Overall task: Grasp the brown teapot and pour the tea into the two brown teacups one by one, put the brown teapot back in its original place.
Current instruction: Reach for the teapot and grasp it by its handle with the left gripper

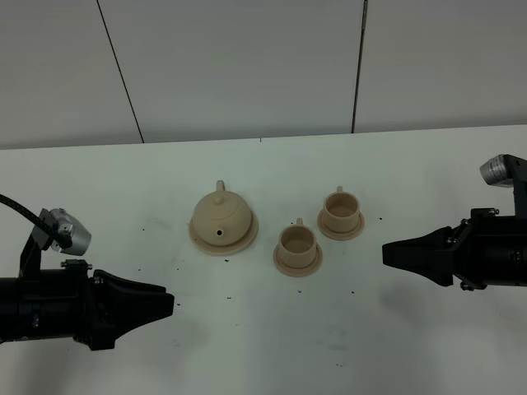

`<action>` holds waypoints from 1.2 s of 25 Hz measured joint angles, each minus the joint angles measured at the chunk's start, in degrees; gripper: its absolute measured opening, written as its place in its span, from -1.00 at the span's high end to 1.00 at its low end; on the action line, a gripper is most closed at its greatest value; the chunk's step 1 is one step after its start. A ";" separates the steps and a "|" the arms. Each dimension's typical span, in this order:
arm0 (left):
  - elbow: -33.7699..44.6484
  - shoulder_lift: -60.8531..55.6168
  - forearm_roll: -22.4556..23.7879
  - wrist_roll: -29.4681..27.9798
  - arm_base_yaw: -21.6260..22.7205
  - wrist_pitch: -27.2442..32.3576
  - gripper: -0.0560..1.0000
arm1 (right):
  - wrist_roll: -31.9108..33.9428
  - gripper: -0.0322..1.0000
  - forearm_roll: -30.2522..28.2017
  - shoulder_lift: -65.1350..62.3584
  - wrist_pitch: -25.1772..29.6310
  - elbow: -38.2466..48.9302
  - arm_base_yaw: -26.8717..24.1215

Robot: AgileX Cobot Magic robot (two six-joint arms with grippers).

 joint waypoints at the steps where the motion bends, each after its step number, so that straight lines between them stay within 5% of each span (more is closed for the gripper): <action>1: 0.00 0.00 0.00 0.00 0.00 0.00 0.31 | 0.00 0.22 0.00 0.00 0.00 0.00 0.00; 19: 0.00 0.00 -0.06 -1.14 0.00 -0.04 0.31 | 0.00 0.22 0.00 0.00 3.34 0.00 0.00; 30: 0.00 0.00 -6.14 -1.65 0.00 0.34 0.31 | 3.57 0.22 -0.06 0.00 3.47 -3.03 0.00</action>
